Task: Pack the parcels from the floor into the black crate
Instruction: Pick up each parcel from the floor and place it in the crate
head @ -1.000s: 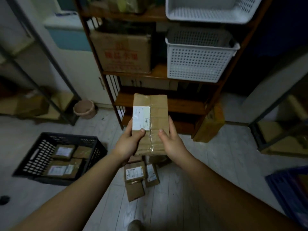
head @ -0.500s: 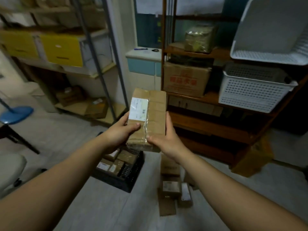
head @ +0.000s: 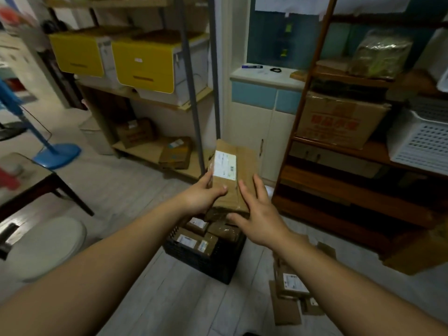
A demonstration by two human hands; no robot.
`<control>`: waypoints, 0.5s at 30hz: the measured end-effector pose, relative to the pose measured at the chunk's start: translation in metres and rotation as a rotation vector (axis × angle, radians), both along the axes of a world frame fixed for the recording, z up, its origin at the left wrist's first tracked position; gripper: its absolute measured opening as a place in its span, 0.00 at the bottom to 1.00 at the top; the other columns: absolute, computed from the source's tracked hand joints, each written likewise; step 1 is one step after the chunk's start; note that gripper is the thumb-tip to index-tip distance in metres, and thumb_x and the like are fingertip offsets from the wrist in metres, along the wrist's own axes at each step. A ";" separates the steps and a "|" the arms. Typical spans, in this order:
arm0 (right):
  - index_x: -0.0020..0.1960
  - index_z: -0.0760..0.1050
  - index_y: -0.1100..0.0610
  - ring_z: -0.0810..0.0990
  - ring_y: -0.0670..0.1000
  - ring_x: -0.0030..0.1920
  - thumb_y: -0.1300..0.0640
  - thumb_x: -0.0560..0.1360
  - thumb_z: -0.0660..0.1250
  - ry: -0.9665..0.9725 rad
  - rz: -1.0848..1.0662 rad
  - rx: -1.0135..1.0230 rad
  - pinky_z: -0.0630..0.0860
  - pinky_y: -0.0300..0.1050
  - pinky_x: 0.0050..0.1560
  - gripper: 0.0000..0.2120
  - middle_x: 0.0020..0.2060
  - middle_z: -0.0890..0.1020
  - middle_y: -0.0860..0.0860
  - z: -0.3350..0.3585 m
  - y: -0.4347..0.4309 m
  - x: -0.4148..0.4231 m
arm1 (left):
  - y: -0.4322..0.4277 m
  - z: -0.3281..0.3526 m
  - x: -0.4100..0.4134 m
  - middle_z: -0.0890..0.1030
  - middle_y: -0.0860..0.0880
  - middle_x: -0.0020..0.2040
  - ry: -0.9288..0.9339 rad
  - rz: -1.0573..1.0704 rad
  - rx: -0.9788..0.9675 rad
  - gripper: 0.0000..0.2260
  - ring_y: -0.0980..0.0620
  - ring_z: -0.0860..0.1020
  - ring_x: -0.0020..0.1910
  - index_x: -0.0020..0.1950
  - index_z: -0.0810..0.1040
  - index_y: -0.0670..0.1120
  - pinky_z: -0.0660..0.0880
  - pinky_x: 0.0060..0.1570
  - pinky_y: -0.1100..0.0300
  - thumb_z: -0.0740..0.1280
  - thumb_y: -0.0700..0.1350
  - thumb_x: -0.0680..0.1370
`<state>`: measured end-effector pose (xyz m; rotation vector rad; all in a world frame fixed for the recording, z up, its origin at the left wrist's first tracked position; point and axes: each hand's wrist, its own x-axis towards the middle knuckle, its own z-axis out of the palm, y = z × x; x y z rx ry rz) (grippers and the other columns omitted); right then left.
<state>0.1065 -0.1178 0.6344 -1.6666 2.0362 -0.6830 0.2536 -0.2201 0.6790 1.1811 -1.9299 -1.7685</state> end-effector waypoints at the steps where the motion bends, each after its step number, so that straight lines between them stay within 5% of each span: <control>1: 0.77 0.41 0.43 0.45 0.53 0.76 0.39 0.74 0.64 0.034 0.002 0.008 0.56 0.51 0.72 0.42 0.75 0.34 0.44 -0.001 -0.010 -0.002 | -0.009 -0.001 -0.003 0.73 0.51 0.65 -0.014 -0.009 0.003 0.31 0.55 0.77 0.54 0.76 0.49 0.60 0.76 0.48 0.57 0.63 0.50 0.78; 7: 0.75 0.40 0.38 0.49 0.57 0.75 0.25 0.64 0.60 0.156 -0.063 0.077 0.57 0.56 0.70 0.48 0.77 0.44 0.48 -0.023 -0.092 -0.010 | -0.076 -0.020 -0.024 0.67 0.47 0.72 -0.173 -0.065 -0.047 0.30 0.47 0.69 0.68 0.77 0.42 0.54 0.66 0.64 0.55 0.57 0.51 0.81; 10: 0.75 0.44 0.38 0.52 0.59 0.74 0.25 0.65 0.58 0.167 -0.089 0.068 0.58 0.56 0.69 0.45 0.77 0.48 0.49 -0.037 -0.130 -0.011 | -0.114 -0.024 -0.029 0.69 0.46 0.70 -0.199 -0.075 0.012 0.30 0.45 0.73 0.63 0.77 0.44 0.55 0.71 0.62 0.43 0.58 0.51 0.80; 15: 0.75 0.48 0.39 0.56 0.59 0.72 0.28 0.69 0.57 0.240 -0.119 0.119 0.59 0.55 0.69 0.39 0.76 0.52 0.49 -0.047 -0.170 -0.027 | -0.175 -0.039 -0.040 0.71 0.45 0.68 -0.283 -0.087 0.006 0.26 0.47 0.75 0.58 0.76 0.54 0.52 0.73 0.60 0.44 0.57 0.56 0.80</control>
